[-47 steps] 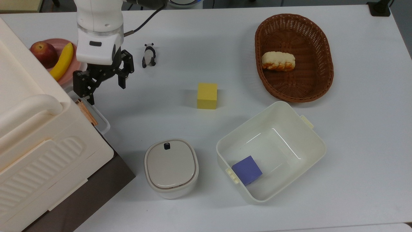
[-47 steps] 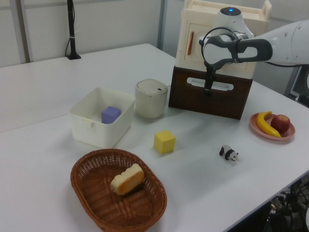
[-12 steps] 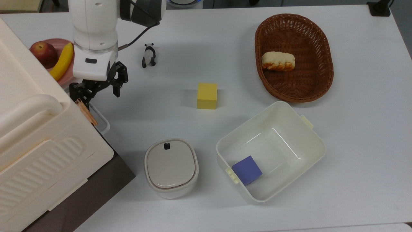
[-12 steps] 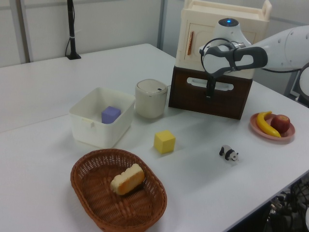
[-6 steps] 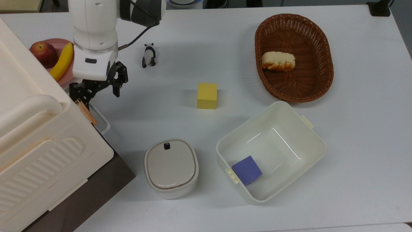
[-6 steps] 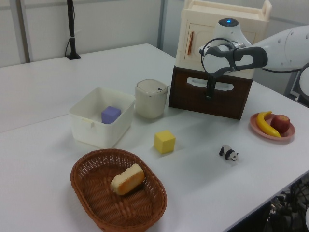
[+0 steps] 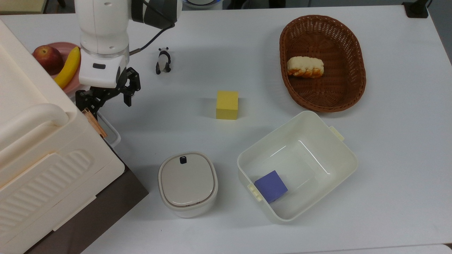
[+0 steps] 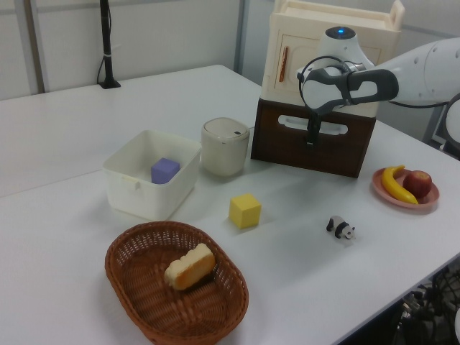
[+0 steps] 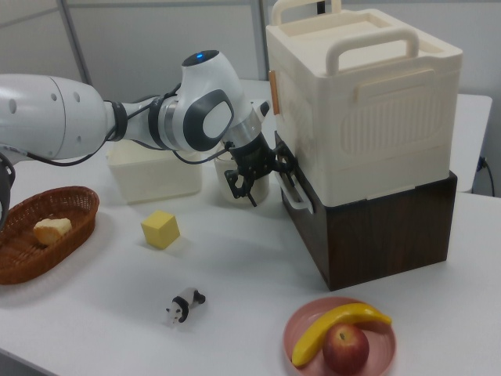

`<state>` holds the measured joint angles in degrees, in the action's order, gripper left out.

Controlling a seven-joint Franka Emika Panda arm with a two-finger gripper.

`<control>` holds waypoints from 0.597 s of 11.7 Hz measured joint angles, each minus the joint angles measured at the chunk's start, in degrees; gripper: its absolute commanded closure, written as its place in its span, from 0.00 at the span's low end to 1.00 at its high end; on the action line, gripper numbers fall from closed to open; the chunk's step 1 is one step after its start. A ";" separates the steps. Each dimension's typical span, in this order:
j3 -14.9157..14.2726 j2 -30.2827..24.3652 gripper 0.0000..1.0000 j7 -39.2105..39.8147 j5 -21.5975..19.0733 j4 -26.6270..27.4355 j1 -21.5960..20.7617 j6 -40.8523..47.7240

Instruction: Slide open the drawer

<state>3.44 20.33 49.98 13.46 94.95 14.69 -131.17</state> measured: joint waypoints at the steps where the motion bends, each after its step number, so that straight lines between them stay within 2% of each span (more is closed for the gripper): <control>1: 0.01 -0.05 0.00 -0.74 -0.01 -0.04 -0.01 0.00; 6: 0.07 -0.58 0.00 -1.98 -0.01 -0.20 -0.03 0.00; 7: 0.07 -0.61 0.04 -2.00 -0.01 -0.21 -0.04 0.00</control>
<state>3.51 19.72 47.98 13.45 94.73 14.66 -131.17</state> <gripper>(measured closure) 0.000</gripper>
